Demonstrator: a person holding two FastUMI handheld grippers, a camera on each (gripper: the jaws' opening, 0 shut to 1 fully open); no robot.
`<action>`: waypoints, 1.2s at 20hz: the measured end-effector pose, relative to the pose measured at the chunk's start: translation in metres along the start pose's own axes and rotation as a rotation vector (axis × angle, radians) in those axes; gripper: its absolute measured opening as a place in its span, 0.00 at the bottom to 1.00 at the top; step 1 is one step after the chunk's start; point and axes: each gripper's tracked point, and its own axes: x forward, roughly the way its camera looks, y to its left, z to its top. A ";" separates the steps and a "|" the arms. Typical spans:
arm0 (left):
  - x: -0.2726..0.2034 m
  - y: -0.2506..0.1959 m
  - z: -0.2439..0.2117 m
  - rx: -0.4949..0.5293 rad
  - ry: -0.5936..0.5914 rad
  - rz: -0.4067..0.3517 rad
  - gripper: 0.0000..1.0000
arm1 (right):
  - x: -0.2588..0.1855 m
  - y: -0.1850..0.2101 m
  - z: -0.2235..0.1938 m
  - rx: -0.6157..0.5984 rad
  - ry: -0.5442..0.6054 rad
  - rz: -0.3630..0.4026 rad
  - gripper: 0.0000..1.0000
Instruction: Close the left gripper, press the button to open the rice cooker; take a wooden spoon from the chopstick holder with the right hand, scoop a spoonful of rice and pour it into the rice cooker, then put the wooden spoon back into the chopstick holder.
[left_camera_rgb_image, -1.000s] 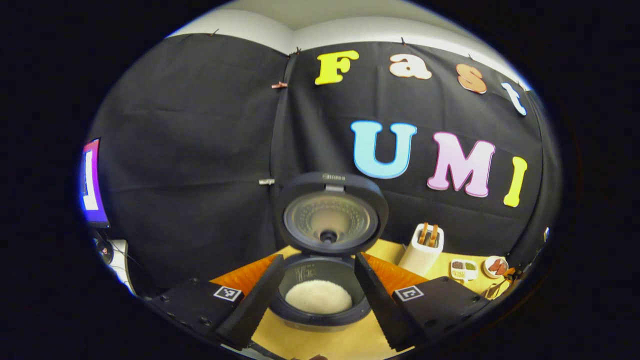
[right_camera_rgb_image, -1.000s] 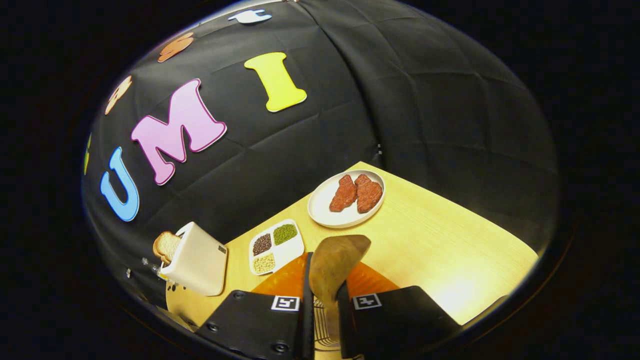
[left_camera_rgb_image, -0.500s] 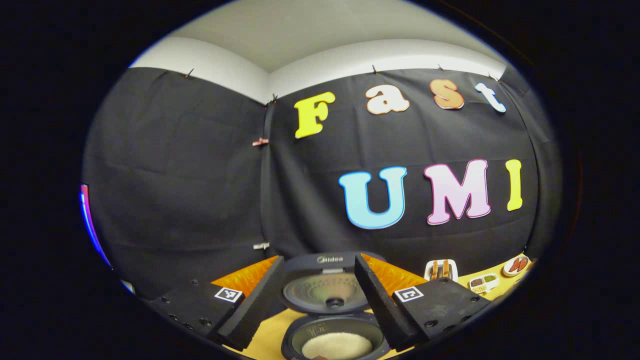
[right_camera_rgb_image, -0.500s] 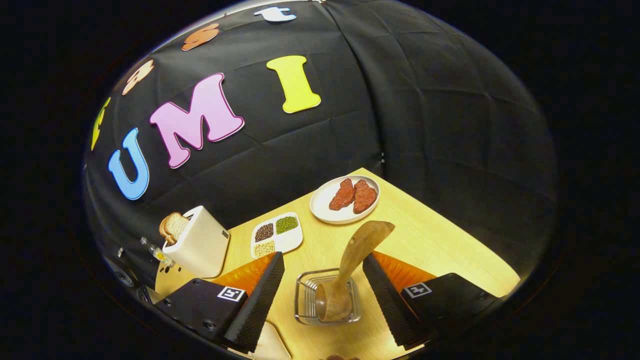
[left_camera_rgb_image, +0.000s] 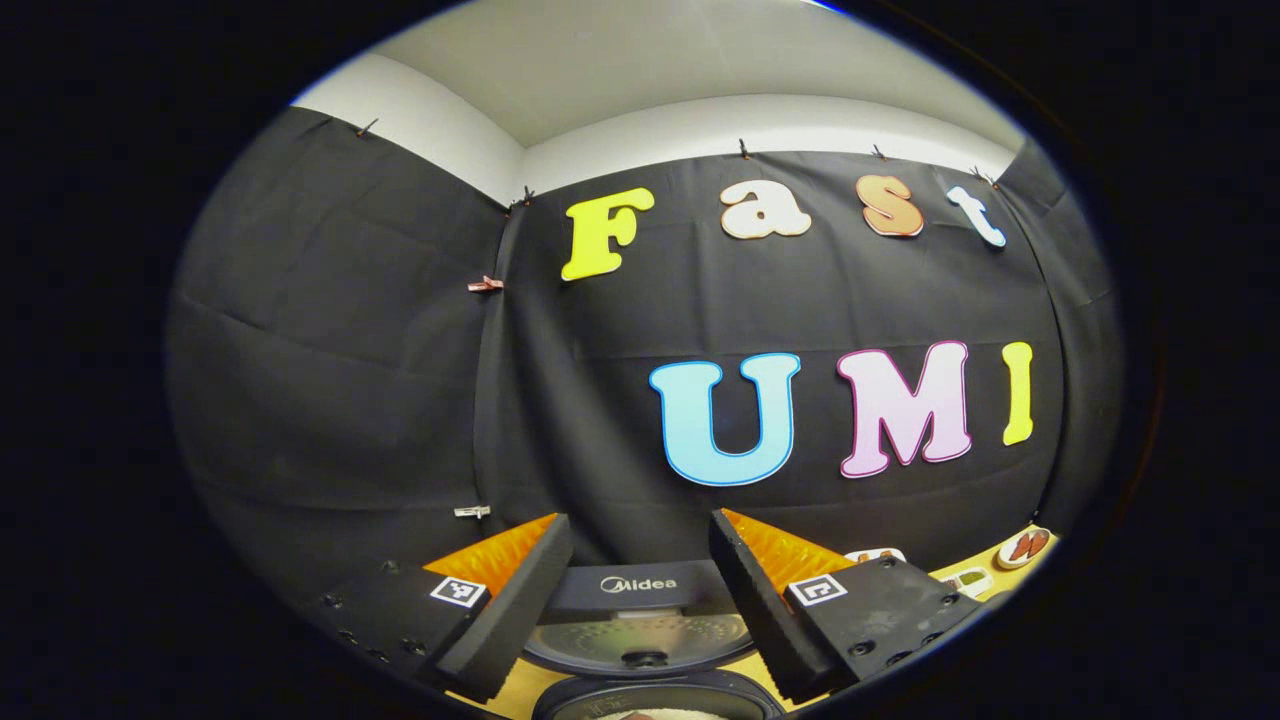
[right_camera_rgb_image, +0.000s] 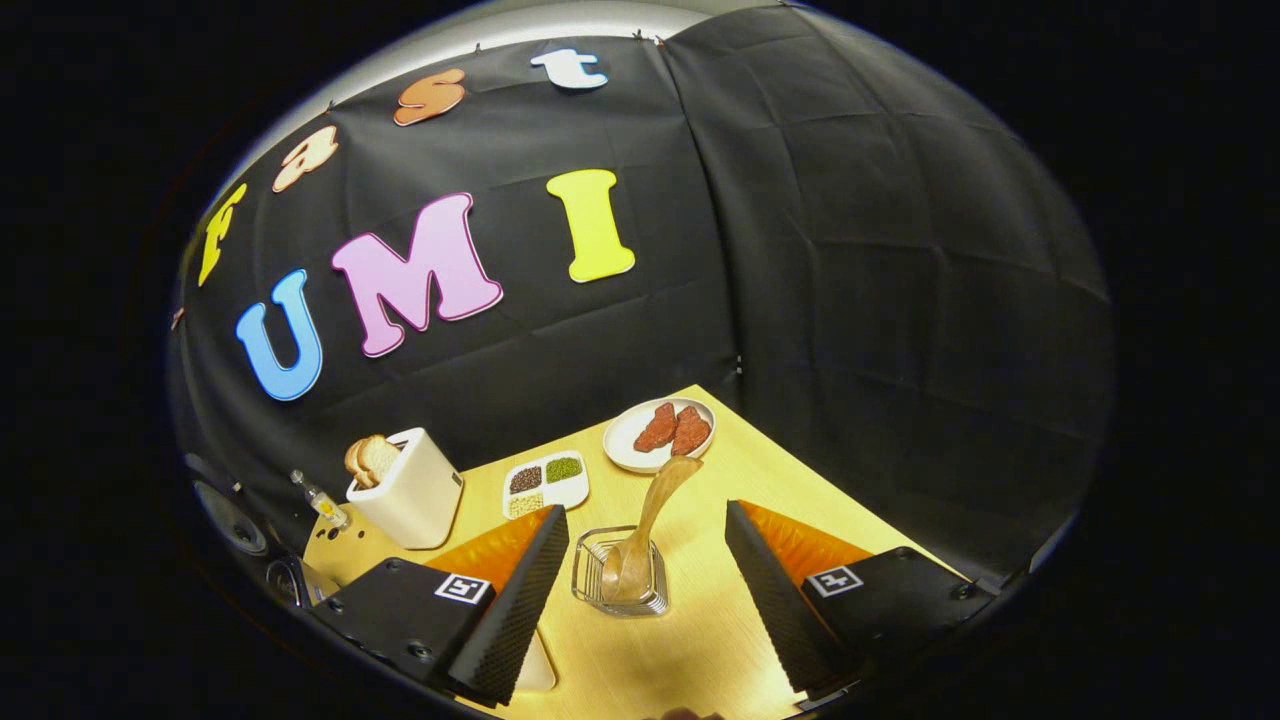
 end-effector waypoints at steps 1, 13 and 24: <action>0.006 0.001 -0.003 0.005 0.007 0.000 0.94 | -0.010 0.001 0.002 -0.016 -0.013 0.001 0.98; -0.022 -0.007 -0.031 0.004 0.220 -0.006 0.99 | -0.055 0.064 -0.009 -0.207 -0.047 0.159 0.98; -0.140 -0.022 -0.110 -0.054 0.564 -0.006 0.99 | -0.049 0.120 -0.043 -0.245 0.026 0.330 0.99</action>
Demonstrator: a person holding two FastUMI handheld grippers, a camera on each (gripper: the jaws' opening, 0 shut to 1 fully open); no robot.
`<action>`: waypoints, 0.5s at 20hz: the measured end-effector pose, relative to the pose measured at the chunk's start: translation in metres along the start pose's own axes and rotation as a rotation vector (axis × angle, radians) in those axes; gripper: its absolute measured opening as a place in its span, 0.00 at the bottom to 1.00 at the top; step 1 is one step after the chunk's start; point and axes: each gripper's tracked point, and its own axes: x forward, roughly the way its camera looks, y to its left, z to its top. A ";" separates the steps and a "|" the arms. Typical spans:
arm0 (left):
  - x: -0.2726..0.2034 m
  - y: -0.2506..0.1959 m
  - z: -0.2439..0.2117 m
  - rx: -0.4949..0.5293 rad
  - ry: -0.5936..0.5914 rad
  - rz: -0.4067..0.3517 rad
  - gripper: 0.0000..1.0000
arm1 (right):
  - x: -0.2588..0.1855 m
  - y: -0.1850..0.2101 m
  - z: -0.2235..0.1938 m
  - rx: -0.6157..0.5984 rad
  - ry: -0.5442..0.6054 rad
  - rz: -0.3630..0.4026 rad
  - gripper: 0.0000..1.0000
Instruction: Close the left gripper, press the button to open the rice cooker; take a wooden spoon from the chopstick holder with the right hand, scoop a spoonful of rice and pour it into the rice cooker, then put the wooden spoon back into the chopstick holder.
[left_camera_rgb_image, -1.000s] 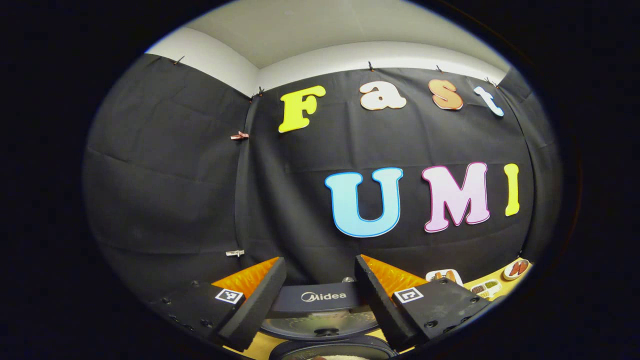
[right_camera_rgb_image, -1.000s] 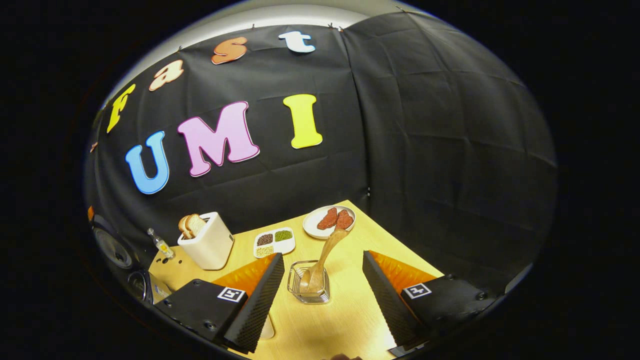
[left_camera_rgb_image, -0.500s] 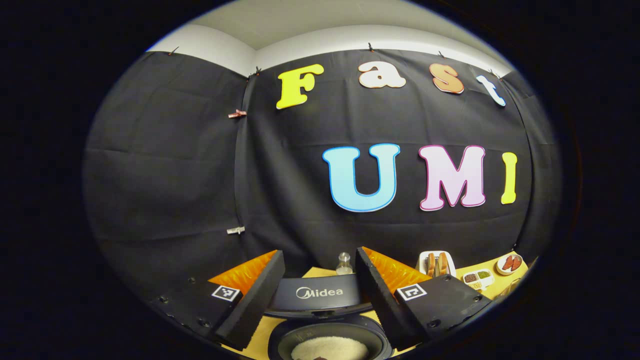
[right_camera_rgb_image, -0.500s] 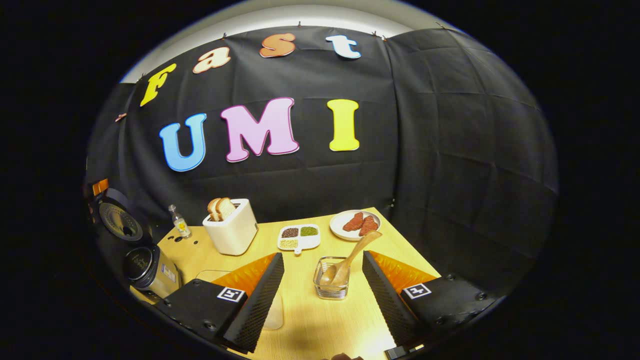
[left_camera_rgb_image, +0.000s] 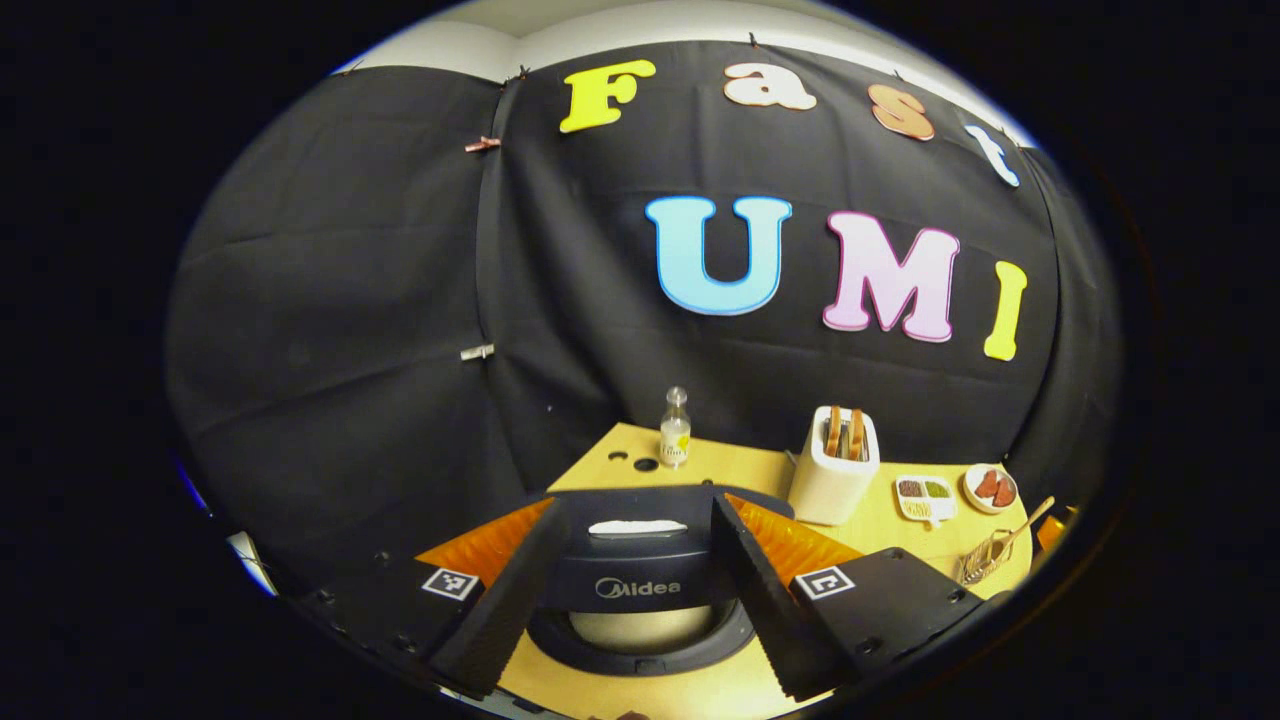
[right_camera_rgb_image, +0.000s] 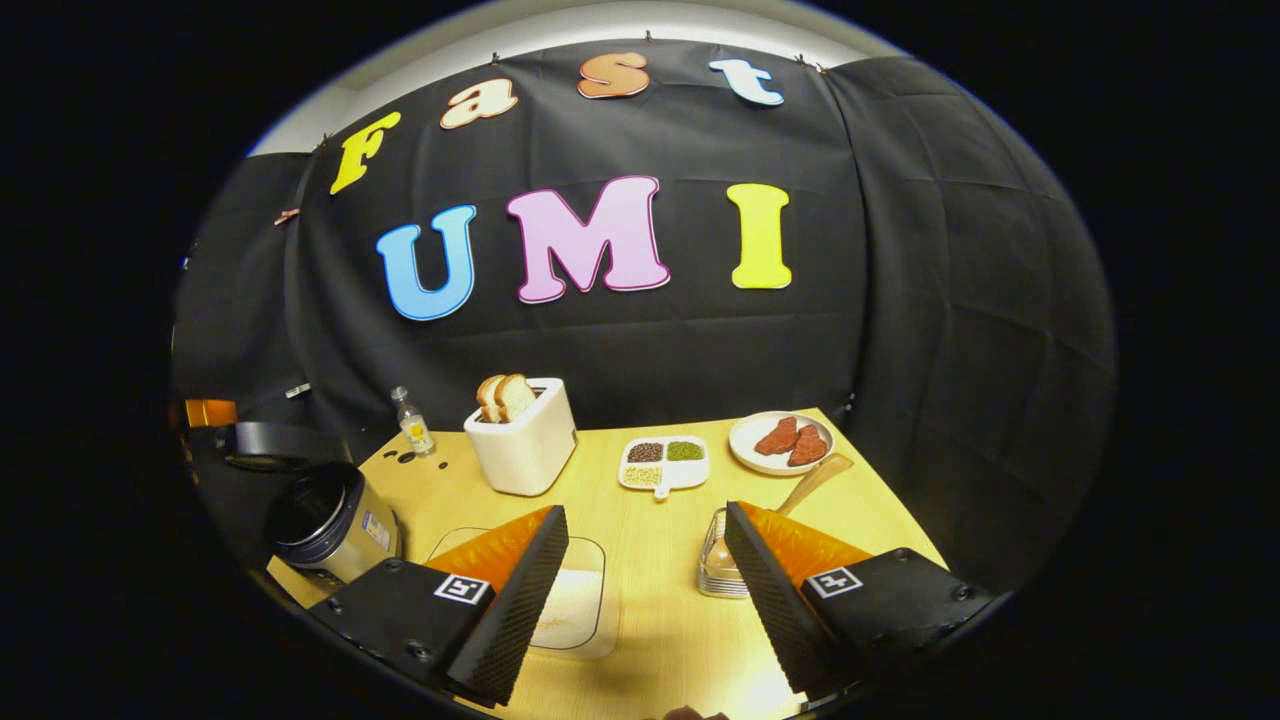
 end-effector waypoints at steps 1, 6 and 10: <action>0.000 -0.001 -0.016 -0.001 0.028 0.001 0.99 | 0.000 0.002 -0.003 -0.002 0.009 0.005 0.99; 0.011 -0.003 -0.080 0.015 0.103 -0.014 0.99 | -0.002 0.009 -0.009 -0.020 0.029 0.025 0.99; 0.014 -0.003 -0.109 0.040 0.102 -0.019 0.99 | -0.002 0.012 -0.010 -0.023 0.035 0.030 0.99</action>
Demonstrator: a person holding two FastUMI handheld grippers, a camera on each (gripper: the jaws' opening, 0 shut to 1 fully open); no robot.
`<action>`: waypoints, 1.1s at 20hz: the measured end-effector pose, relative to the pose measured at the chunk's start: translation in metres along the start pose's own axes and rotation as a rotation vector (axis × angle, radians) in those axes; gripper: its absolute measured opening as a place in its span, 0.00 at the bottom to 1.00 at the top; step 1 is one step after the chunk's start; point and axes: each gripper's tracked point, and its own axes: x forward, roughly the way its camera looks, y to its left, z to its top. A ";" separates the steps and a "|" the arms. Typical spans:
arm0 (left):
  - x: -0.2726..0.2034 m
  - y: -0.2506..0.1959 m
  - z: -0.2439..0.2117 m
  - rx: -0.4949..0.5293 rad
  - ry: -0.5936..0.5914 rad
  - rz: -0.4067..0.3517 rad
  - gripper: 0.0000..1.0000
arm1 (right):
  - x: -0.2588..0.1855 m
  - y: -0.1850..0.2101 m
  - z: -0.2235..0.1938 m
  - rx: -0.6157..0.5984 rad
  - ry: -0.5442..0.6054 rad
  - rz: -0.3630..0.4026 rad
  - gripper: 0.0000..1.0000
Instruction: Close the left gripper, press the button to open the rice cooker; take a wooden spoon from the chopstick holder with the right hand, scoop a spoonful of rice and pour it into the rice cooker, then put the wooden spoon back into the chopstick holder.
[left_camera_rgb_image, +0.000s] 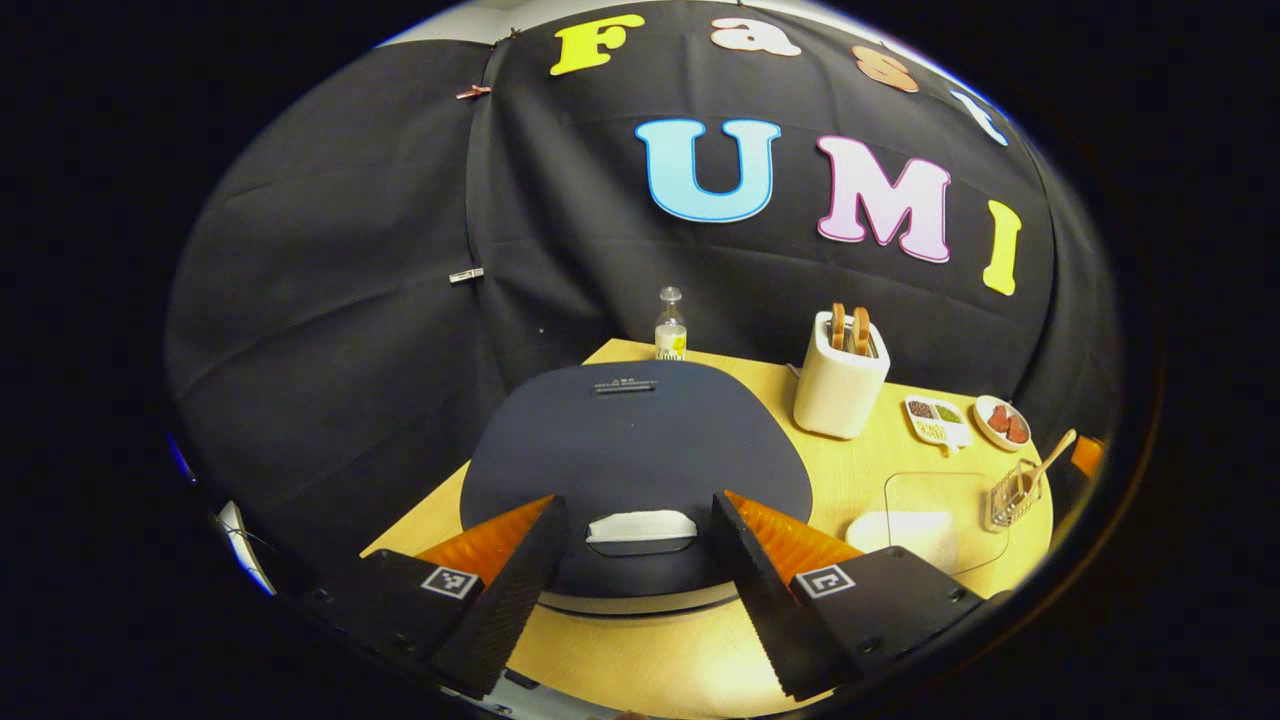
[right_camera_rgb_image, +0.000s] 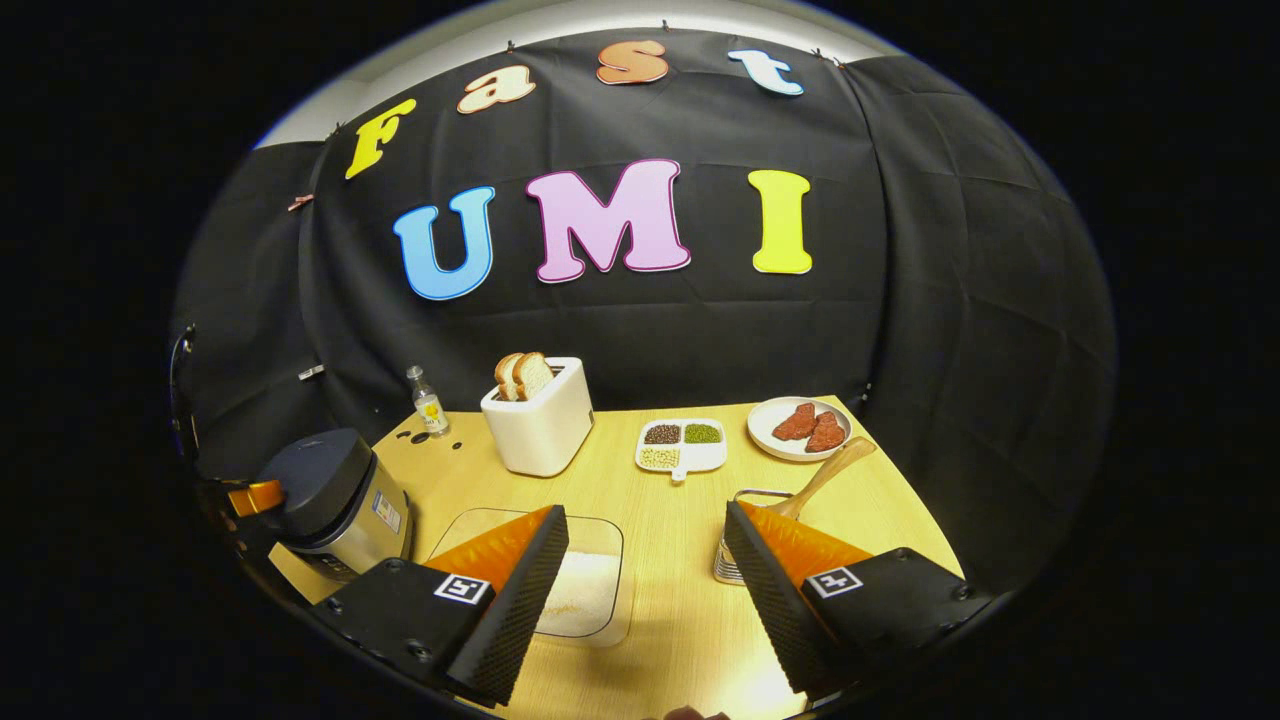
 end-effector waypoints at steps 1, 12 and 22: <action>0.003 0.000 -0.001 0.005 -0.010 -0.002 1.00 | 0.000 0.002 -0.001 0.000 0.004 0.004 0.99; 0.001 -0.002 -0.004 0.015 -0.041 -0.056 0.99 | -0.005 0.012 0.001 -0.027 -0.008 0.007 0.99; -0.115 -0.069 0.117 -0.024 -0.411 -0.294 0.95 | -0.069 0.009 0.090 -0.108 -0.256 -0.091 0.99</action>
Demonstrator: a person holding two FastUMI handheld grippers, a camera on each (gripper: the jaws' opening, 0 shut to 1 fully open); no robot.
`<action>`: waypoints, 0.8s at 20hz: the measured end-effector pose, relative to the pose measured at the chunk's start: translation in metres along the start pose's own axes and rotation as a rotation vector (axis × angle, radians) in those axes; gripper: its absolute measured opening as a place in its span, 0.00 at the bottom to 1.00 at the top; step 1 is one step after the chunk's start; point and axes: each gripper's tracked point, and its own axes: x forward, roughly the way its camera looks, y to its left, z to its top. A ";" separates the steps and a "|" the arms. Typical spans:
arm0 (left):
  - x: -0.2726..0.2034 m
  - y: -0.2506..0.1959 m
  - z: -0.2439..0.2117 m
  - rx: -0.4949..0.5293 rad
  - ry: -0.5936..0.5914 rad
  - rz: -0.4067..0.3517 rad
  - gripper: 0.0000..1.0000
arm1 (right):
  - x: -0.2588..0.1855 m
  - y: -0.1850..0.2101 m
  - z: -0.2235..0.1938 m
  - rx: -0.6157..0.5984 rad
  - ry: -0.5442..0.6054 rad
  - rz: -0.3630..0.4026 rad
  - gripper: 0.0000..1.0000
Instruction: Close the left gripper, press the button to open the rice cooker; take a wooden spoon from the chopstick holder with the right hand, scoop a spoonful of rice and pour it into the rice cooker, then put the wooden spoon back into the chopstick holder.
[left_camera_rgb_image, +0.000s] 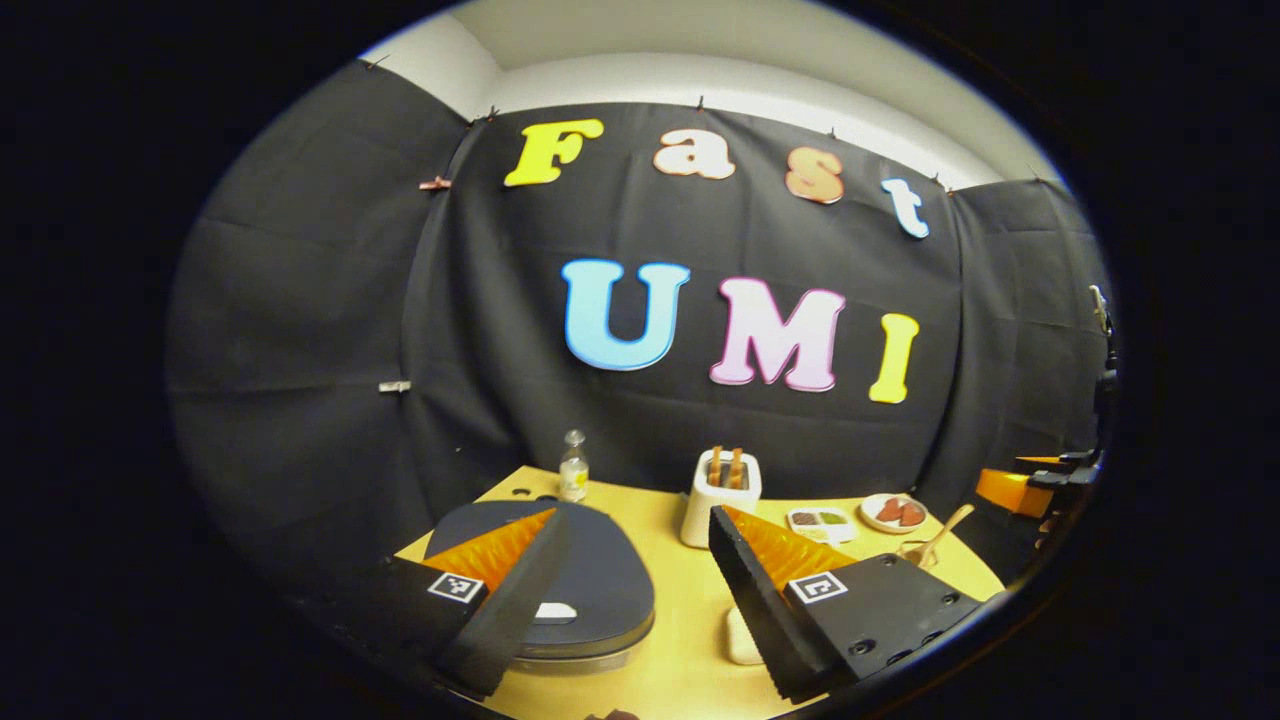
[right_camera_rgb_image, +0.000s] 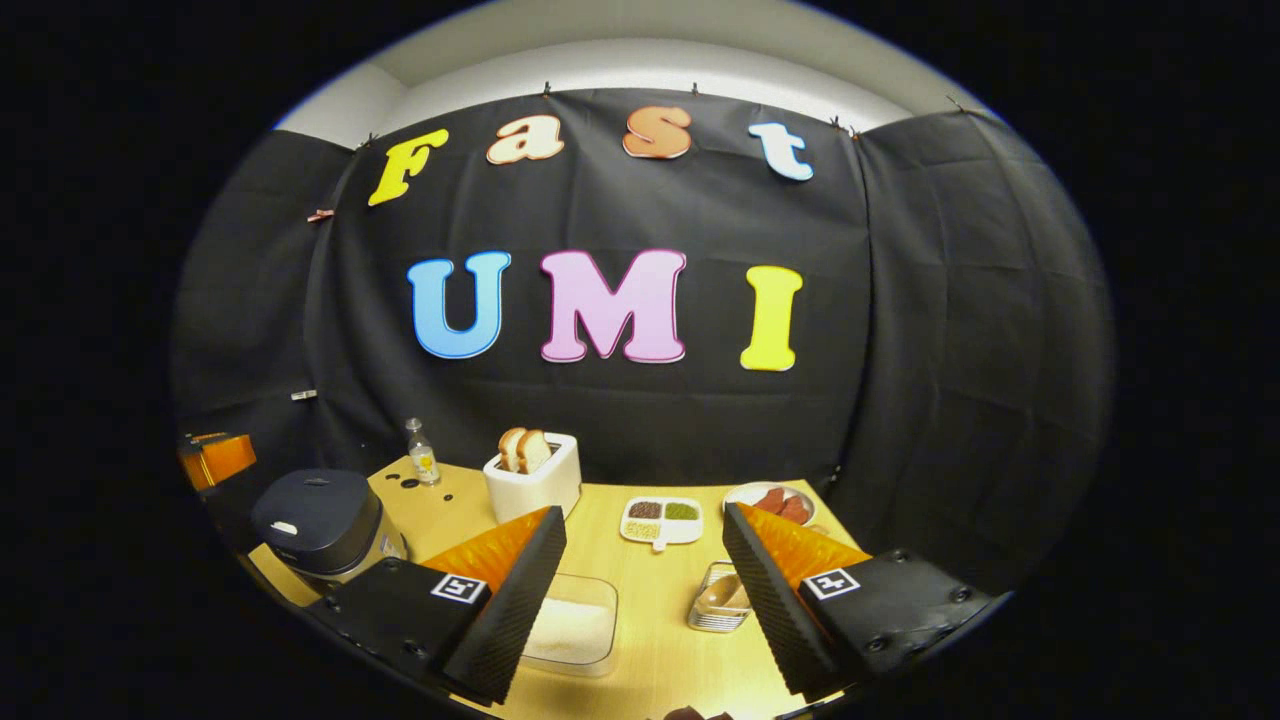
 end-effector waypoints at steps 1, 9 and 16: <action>-0.008 -0.010 0.005 0.000 -0.011 -0.013 0.95 | -0.011 -0.006 0.004 0.006 -0.015 -0.013 0.99; -0.075 -0.066 -0.009 0.004 0.038 0.024 0.95 | -0.064 -0.065 -0.029 0.109 0.039 -0.017 0.98; -0.110 -0.075 -0.005 0.079 0.051 0.071 0.95 | -0.068 -0.083 -0.023 0.139 -0.001 0.010 0.98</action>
